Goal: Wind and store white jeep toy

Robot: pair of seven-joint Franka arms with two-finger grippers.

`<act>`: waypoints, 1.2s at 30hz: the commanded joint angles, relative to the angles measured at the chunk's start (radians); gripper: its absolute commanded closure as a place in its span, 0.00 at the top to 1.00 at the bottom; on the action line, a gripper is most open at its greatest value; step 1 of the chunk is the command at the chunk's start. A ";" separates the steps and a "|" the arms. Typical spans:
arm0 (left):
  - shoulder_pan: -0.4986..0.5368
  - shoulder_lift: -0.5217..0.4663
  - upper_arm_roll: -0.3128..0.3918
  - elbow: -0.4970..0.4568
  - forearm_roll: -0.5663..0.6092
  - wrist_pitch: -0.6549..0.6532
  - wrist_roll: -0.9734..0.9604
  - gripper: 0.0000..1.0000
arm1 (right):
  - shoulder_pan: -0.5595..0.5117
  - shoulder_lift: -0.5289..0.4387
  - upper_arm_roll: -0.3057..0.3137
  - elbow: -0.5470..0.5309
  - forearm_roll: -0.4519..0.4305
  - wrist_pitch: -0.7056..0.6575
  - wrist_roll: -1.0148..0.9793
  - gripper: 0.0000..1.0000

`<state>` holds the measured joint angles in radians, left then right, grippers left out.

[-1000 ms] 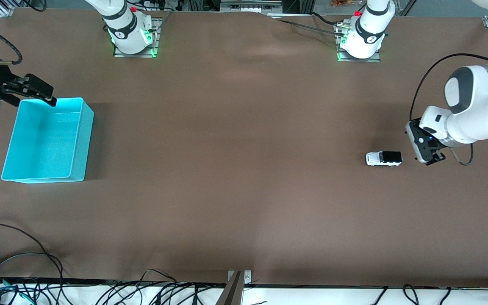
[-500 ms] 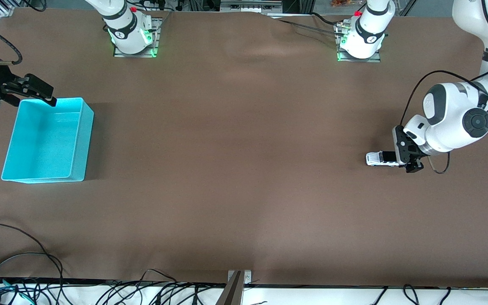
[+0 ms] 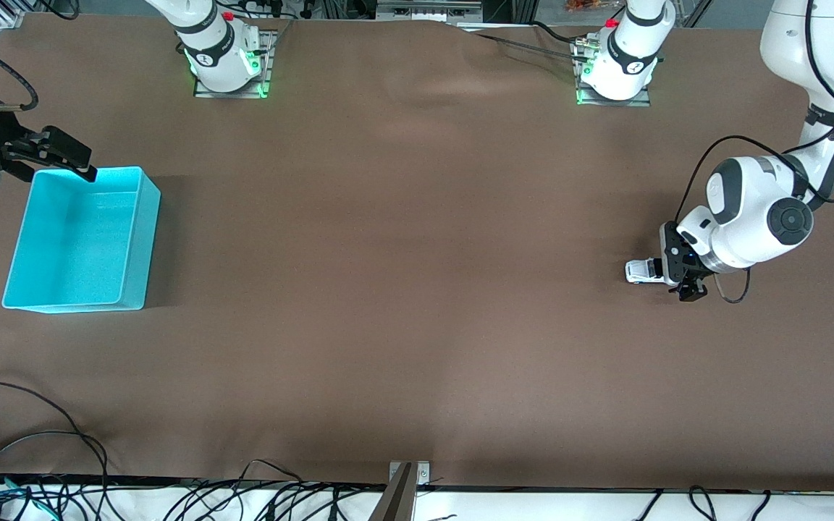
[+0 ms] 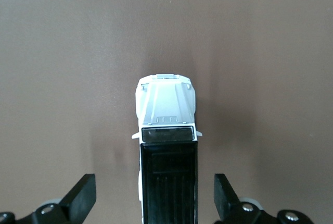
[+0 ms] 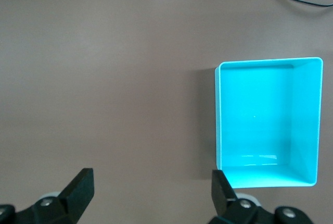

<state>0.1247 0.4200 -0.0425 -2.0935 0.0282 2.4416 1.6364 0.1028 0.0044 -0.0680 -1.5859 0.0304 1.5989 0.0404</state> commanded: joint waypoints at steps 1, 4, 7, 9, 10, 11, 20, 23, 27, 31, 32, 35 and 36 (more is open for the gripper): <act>0.003 0.010 -0.003 -0.026 0.019 0.040 0.019 1.00 | 0.003 -0.001 -0.003 0.009 0.000 0.000 0.009 1.00; 0.004 0.013 -0.003 -0.033 0.018 0.045 0.019 1.00 | 0.003 -0.001 -0.003 0.009 0.000 0.000 0.007 1.00; 0.003 0.020 -0.003 -0.033 0.013 0.045 0.019 0.96 | 0.003 -0.001 -0.003 0.009 0.000 0.000 0.009 1.00; 0.001 0.022 -0.003 -0.033 0.013 0.046 0.019 0.85 | 0.003 -0.001 -0.003 0.009 0.000 0.000 0.009 1.00; 0.001 0.022 -0.003 -0.033 0.013 0.046 0.019 0.69 | 0.003 -0.001 -0.003 0.009 0.000 0.000 0.009 1.00; 0.001 0.022 -0.003 -0.033 0.013 0.046 0.019 0.53 | 0.003 -0.001 -0.003 0.009 0.000 0.000 0.009 1.00; 0.003 0.025 -0.008 -0.033 0.012 0.048 0.017 0.13 | 0.003 -0.001 -0.003 0.009 0.000 0.000 0.009 1.00; 0.001 0.025 -0.008 -0.033 0.013 0.048 0.017 0.12 | 0.003 -0.001 -0.003 0.009 0.000 0.000 0.009 1.00; -0.001 0.043 -0.008 -0.023 0.013 0.048 0.014 0.13 | 0.003 -0.001 -0.003 0.009 0.000 0.000 0.009 1.00; 0.015 0.051 -0.008 -0.020 0.009 0.048 0.011 0.13 | 0.003 -0.001 -0.003 0.009 0.000 0.000 0.007 1.00; 0.018 0.051 -0.008 -0.020 0.009 0.048 0.013 0.13 | 0.003 -0.001 -0.003 0.009 0.000 0.000 0.009 1.00; 0.023 0.051 -0.007 -0.020 0.009 0.048 0.016 0.13 | 0.003 -0.001 -0.003 0.009 0.000 0.000 0.009 1.00; 0.024 0.052 -0.007 -0.020 0.010 0.047 0.016 0.13 | 0.003 -0.001 -0.003 0.009 0.000 0.000 0.009 1.00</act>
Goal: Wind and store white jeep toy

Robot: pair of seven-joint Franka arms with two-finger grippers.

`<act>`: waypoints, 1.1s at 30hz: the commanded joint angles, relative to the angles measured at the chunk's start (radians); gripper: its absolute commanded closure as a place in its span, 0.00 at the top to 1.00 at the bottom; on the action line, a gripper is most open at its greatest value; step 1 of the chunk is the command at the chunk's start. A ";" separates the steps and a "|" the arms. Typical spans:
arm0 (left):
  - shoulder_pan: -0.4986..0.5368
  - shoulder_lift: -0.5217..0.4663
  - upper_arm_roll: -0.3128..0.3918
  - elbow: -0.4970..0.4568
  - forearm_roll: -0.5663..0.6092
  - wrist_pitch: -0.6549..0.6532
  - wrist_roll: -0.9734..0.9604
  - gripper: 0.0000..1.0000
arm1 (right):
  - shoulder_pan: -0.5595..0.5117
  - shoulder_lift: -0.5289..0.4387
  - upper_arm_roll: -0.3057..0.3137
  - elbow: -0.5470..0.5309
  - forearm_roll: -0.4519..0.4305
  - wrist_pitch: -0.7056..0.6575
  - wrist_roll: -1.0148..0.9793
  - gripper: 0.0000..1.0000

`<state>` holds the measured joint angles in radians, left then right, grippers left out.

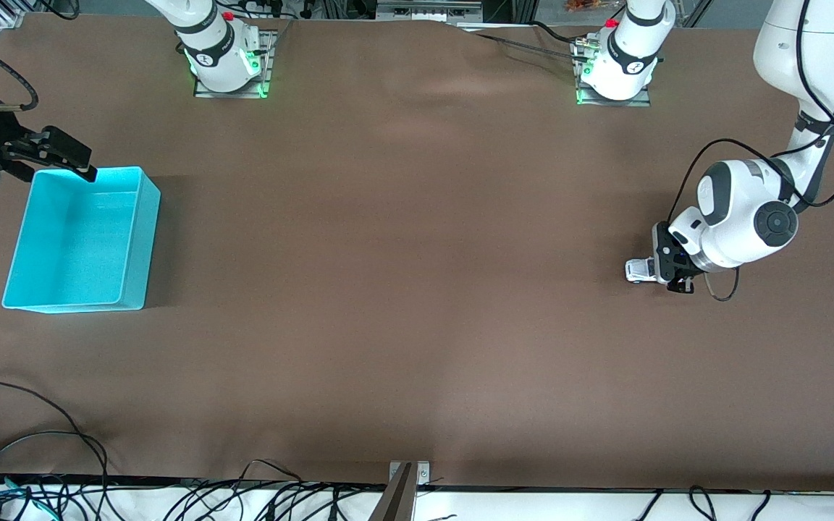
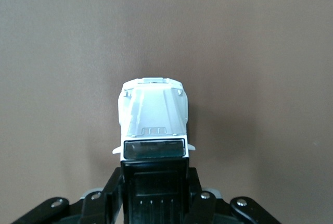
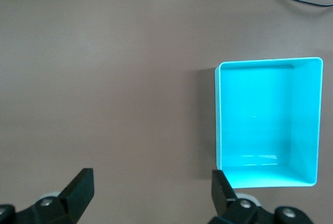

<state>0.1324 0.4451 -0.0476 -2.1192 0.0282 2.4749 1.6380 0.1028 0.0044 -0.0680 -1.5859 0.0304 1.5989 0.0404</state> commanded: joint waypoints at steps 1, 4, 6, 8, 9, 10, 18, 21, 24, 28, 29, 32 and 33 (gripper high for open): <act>0.026 0.027 -0.001 0.005 0.010 0.013 0.016 0.13 | 0.003 -0.001 -0.003 0.009 0.000 0.000 0.009 1.00; 0.065 0.030 -0.001 0.005 0.010 0.006 0.019 0.13 | 0.003 -0.001 -0.003 0.009 0.000 0.000 0.009 1.00; 0.075 0.036 -0.001 0.007 0.015 0.001 0.017 0.13 | 0.003 -0.001 -0.003 0.009 0.000 0.000 0.009 1.00; 0.084 0.043 0.000 0.008 0.019 -0.001 0.019 0.13 | 0.003 -0.001 -0.003 0.009 0.000 0.000 0.009 1.00; 0.092 0.044 0.000 0.008 0.021 -0.001 0.020 0.13 | 0.003 -0.001 -0.003 0.009 0.000 0.000 0.009 1.00; 0.101 0.044 0.000 0.008 0.021 -0.001 0.025 0.12 | 0.003 -0.001 -0.003 0.009 0.000 0.000 0.009 1.00; 0.165 0.061 0.005 0.021 0.022 -0.001 0.135 0.12 | 0.003 -0.001 -0.003 0.009 0.000 0.000 0.009 1.00; 0.197 0.086 0.005 0.044 0.021 -0.001 0.201 0.12 | 0.003 -0.001 -0.003 0.009 0.000 0.000 0.007 1.00; 0.237 0.112 0.003 0.076 0.021 -0.001 0.262 0.12 | 0.003 -0.001 -0.003 0.009 0.000 0.000 0.009 1.00; 0.282 0.133 0.003 0.104 0.021 -0.002 0.324 0.13 | 0.003 -0.001 -0.003 0.009 0.000 0.000 0.009 1.00; 0.294 0.136 0.003 0.105 0.021 -0.002 0.335 0.12 | 0.003 -0.001 -0.003 0.009 0.000 0.000 0.009 1.00; 0.319 0.139 0.003 0.117 0.022 -0.002 0.358 0.12 | 0.003 -0.001 -0.003 0.009 0.000 0.000 0.009 1.00; 0.329 0.142 0.005 0.119 0.022 -0.001 0.367 0.12 | 0.003 -0.001 -0.003 0.009 0.000 0.000 0.009 1.00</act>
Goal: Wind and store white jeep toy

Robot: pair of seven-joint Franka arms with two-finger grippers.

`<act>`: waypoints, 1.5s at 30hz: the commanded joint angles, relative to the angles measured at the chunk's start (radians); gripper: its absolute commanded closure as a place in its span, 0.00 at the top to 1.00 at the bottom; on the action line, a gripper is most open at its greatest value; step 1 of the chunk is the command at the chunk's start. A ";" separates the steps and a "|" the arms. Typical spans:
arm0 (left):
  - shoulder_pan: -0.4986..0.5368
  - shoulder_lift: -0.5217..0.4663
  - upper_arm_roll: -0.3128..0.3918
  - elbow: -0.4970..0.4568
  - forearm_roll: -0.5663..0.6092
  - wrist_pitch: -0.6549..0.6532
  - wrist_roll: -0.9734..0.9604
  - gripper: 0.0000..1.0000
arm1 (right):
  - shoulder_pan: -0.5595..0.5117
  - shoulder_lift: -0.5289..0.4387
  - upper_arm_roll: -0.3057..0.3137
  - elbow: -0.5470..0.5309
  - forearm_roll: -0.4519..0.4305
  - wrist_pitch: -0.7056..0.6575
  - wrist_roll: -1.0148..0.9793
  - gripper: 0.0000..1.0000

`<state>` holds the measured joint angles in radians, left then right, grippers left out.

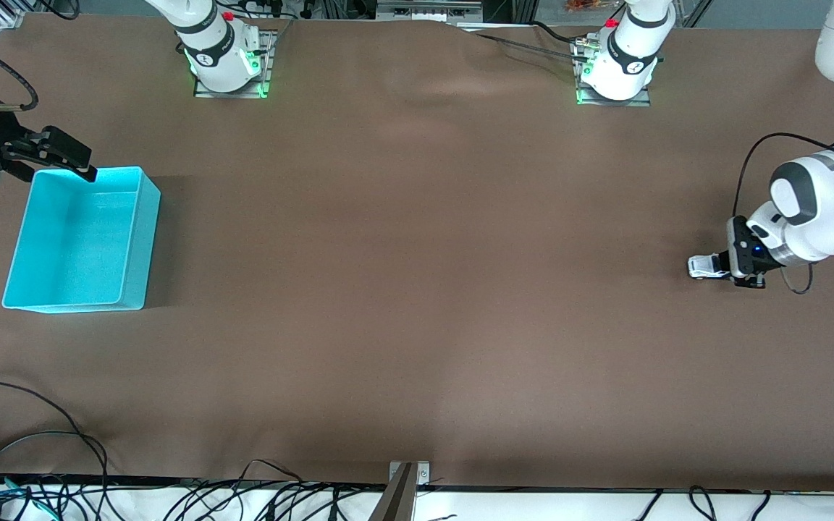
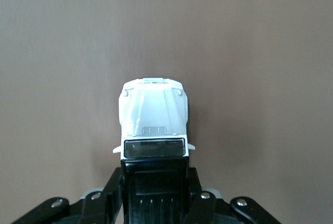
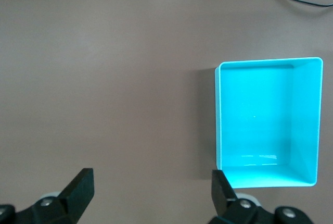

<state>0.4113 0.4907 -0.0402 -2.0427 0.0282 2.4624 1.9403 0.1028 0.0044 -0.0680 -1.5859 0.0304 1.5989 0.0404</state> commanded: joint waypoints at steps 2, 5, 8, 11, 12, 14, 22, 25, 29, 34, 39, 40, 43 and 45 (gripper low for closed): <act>0.066 0.100 -0.003 0.055 0.022 0.010 0.094 0.12 | 0.003 -0.001 -0.003 0.009 0.000 -0.001 0.009 1.00; 0.087 0.101 -0.003 0.061 0.022 0.010 0.123 0.12 | 0.003 -0.001 -0.003 0.009 0.000 -0.001 0.009 1.00; 0.103 0.101 -0.003 0.061 0.022 0.010 0.144 0.12 | 0.003 -0.001 -0.003 0.009 0.000 -0.001 0.009 1.00; 0.112 0.106 -0.003 0.062 0.022 0.010 0.157 0.12 | 0.003 -0.001 -0.003 0.009 0.000 -0.001 0.007 1.00; 0.116 0.108 -0.003 0.064 0.021 0.010 0.157 0.12 | 0.003 -0.001 -0.003 0.009 -0.001 -0.001 0.007 1.00; 0.118 0.112 -0.003 0.075 0.022 0.010 0.157 0.12 | 0.003 -0.001 -0.003 0.009 0.000 -0.001 0.009 1.00; 0.141 0.143 -0.003 0.111 0.021 0.010 0.158 0.12 | 0.003 -0.001 -0.003 0.009 0.000 -0.001 0.007 1.00; 0.156 0.154 -0.003 0.118 0.021 0.010 0.160 0.12 | 0.003 -0.001 -0.003 0.009 0.000 -0.001 0.009 1.00; 0.162 0.160 -0.003 0.125 0.022 0.010 0.160 0.13 | 0.003 -0.001 -0.003 0.009 0.000 -0.001 0.009 1.00; 0.164 0.158 -0.004 0.127 0.021 0.009 0.160 0.55 | 0.003 -0.001 -0.003 0.009 0.000 -0.001 0.007 1.00; 0.158 0.131 -0.007 0.144 0.016 -0.055 0.146 1.00 | 0.003 -0.001 -0.003 0.009 0.000 -0.001 0.007 1.00; 0.153 0.123 -0.009 0.151 0.015 -0.075 0.143 1.00 | 0.003 -0.001 -0.003 0.009 0.000 -0.001 0.007 1.00; 0.140 0.098 -0.010 0.171 0.018 -0.161 0.096 1.00 | 0.003 -0.001 -0.003 0.009 0.000 -0.001 0.007 1.00; 0.118 0.079 -0.010 0.174 0.025 -0.212 0.048 1.00 | 0.003 -0.001 -0.003 0.009 0.000 -0.001 0.007 1.00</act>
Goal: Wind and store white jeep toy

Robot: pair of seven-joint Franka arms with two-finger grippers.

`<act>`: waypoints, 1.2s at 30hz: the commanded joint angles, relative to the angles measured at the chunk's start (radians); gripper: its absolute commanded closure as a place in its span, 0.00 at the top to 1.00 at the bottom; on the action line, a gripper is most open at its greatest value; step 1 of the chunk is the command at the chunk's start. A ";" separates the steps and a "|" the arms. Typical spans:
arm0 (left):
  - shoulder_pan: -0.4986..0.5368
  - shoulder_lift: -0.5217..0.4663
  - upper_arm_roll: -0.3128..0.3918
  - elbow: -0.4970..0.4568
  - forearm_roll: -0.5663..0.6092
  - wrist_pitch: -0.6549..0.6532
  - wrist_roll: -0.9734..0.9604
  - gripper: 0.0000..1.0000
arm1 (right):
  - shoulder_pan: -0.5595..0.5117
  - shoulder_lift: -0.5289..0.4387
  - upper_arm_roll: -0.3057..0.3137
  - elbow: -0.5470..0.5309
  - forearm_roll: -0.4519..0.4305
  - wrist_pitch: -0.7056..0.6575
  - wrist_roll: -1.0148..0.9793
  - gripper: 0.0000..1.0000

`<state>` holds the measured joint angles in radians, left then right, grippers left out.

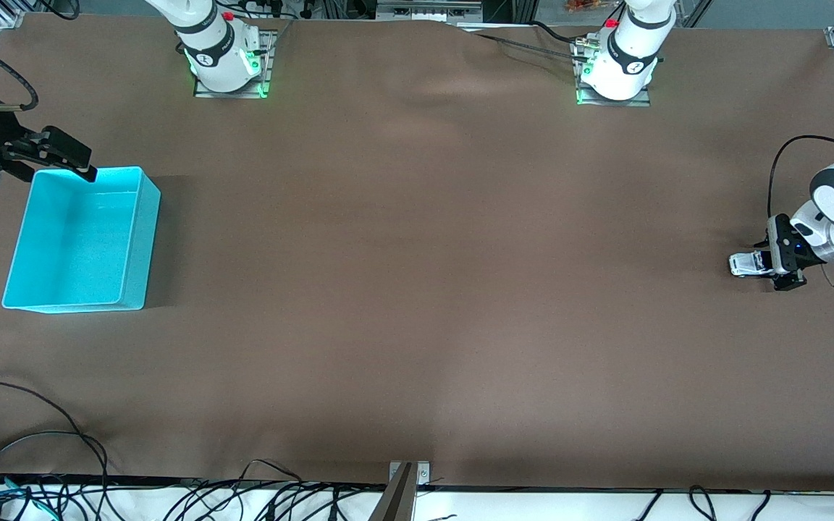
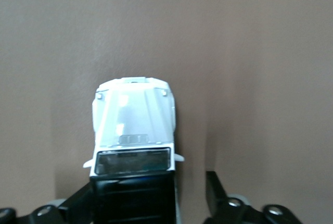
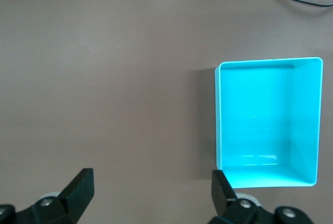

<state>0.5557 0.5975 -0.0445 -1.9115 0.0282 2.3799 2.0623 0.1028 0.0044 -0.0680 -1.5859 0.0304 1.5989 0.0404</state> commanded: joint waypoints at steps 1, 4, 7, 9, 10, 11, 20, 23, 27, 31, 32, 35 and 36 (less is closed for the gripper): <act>-0.039 -0.044 -0.005 0.045 0.026 -0.151 -0.089 1.00 | 0.003 -0.001 -0.003 0.009 0.000 -0.001 0.007 1.00; -0.060 -0.073 -0.003 0.046 0.026 -0.211 -0.134 1.00 | 0.003 -0.001 -0.003 0.009 0.000 -0.001 0.009 1.00; -0.074 -0.094 -0.003 0.048 0.035 -0.267 -0.195 1.00 | 0.003 -0.001 -0.003 0.009 0.000 -0.001 0.009 1.00; -0.074 -0.105 -0.006 0.049 0.042 -0.294 -0.226 1.00 | 0.003 -0.001 -0.003 0.009 0.000 -0.001 0.009 1.00; -0.076 -0.110 -0.008 0.051 0.045 -0.306 -0.240 1.00 | 0.003 -0.001 -0.003 0.009 0.000 -0.001 0.009 1.00; -0.076 -0.111 -0.009 0.055 0.045 -0.315 -0.249 1.00 | 0.003 -0.001 -0.003 0.009 0.000 -0.001 0.007 1.00; -0.132 -0.114 -0.009 0.141 0.045 -0.442 -0.362 1.00 | 0.003 -0.001 -0.003 0.009 -0.001 -0.001 0.009 1.00; -0.142 -0.114 -0.011 0.181 0.045 -0.501 -0.427 1.00 | 0.003 -0.001 -0.003 0.009 0.000 -0.001 0.009 1.00; -0.174 -0.116 -0.011 0.247 0.045 -0.605 -0.514 1.00 | 0.003 -0.001 -0.003 0.009 -0.001 -0.001 0.007 1.00; -0.194 -0.116 -0.011 0.307 0.041 -0.698 -0.622 1.00 | 0.003 -0.001 -0.003 0.009 0.000 -0.001 0.009 1.00; -0.200 -0.114 -0.011 0.322 0.039 -0.720 -0.645 1.00 | 0.003 -0.001 -0.003 0.009 0.000 -0.001 0.007 1.00; -0.221 -0.116 -0.011 0.362 0.035 -0.784 -0.718 1.00 | 0.003 -0.001 -0.003 0.009 0.000 -0.001 0.009 1.00; -0.227 -0.116 -0.011 0.376 0.035 -0.804 -0.741 1.00 | 0.003 -0.001 -0.003 0.009 0.000 -0.001 0.007 1.00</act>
<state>0.3575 0.4871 -0.0564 -1.6042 0.0452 1.6782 1.4347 0.1028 0.0044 -0.0680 -1.5859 0.0304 1.5989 0.0404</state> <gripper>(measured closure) 0.000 0.000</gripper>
